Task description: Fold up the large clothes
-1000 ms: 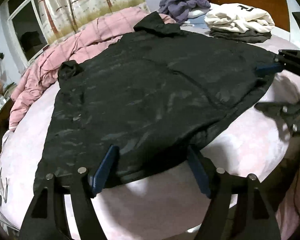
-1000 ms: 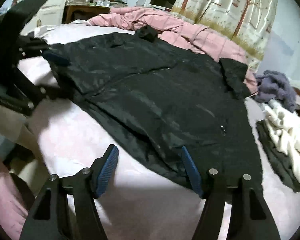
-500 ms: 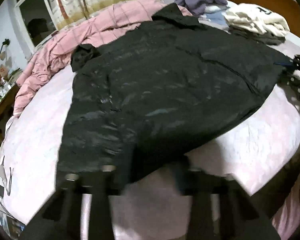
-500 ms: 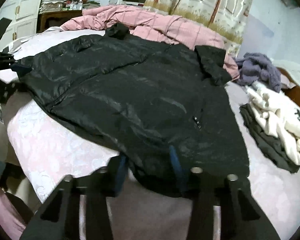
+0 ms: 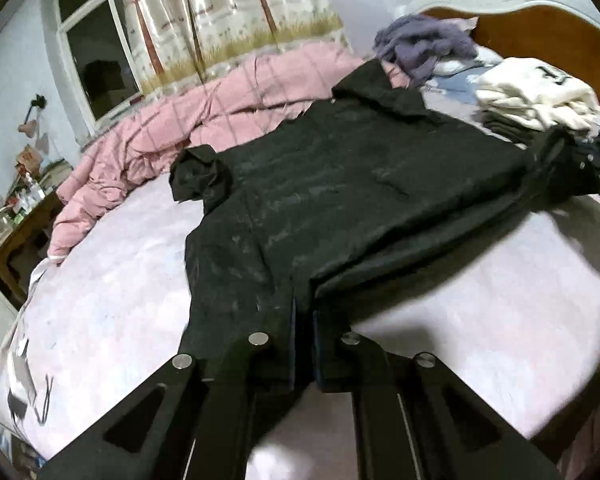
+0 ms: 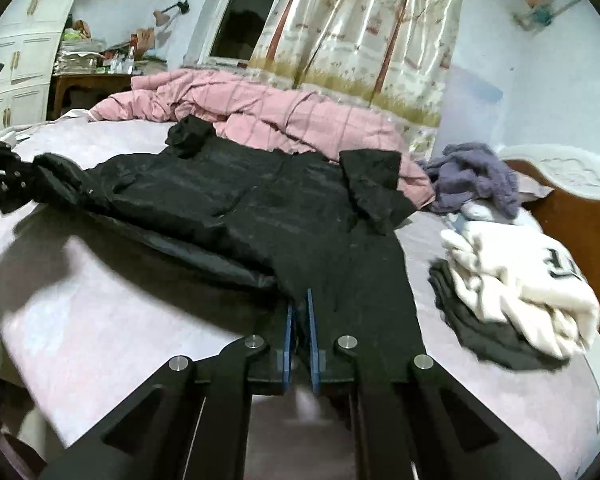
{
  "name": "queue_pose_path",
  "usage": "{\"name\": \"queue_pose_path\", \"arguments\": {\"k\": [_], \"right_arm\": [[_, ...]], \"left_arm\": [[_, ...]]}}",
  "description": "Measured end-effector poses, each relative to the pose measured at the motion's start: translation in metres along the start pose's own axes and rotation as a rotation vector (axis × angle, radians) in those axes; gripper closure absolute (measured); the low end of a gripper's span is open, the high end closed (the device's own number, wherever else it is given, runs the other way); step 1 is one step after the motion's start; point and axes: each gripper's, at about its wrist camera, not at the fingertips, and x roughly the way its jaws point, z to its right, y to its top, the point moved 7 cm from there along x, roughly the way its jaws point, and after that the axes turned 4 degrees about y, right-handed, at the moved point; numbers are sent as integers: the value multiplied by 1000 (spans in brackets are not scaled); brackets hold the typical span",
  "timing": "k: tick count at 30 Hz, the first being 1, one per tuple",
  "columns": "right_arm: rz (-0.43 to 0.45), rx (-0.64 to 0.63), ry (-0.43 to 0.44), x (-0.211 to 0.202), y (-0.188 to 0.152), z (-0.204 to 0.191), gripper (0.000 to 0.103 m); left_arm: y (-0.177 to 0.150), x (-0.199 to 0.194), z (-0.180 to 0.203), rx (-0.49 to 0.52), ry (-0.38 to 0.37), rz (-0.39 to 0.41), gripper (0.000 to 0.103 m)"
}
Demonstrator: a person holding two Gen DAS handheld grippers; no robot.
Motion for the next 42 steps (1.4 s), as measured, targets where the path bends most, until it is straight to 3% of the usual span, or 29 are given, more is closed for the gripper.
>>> {"name": "queue_pose_path", "arguments": {"k": [5, 9, 12, 14, 15, 16, 17, 19, 23, 26, 30, 33, 35, 37, 39, 42], "right_arm": [[-45, 46, 33, 71, 47, 26, 97], [-95, 112, 62, 125, 53, 37, 96], [-125, 137, 41, 148, 42, 36, 91], [-154, 150, 30, 157, 36, 38, 75], [-158, 168, 29, 159, 34, 41, 66], [-159, 188, 16, 159, 31, 46, 43], [-145, 227, -23, 155, 29, 58, 28], [-106, 290, -53, 145, 29, 75, 25], [-28, 408, -54, 102, 28, 110, 24], [-5, 478, -22, 75, 20, 128, 24], [-62, 549, 25, 69, -4, 136, 24], [-170, 540, -26, 84, -26, 137, 26], [-266, 522, -84, 99, -43, 140, 31], [-318, 545, -101, 107, -53, 144, 31], [-336, 568, -101, 111, -58, 147, 31], [-332, 563, -114, 109, -59, 149, 31]], "left_arm": [[46, 60, -21, -5, 41, -14, 92], [48, 98, -25, -50, 25, -47, 88], [42, 125, -28, -40, 66, -98, 66], [35, 137, -34, -49, 111, -122, 47], [30, 139, -38, -73, 111, -131, 43], [28, 140, -42, -97, 122, -137, 33], [27, 137, -49, -123, 153, -136, 23], [29, 122, -63, -164, 201, -90, 20], [31, 77, -81, -212, 223, 13, 9], [17, 59, -97, -262, 239, -11, 5], [-7, 70, -119, -330, 253, -106, 5], [-32, 101, -132, -288, 330, -258, 9], [-50, 117, -140, -322, 322, -326, 19], [-57, 122, -145, -370, 272, -334, 19], [-60, 122, -148, -369, 285, -337, 19], [-50, 105, -145, -381, 271, -272, 30]]}}
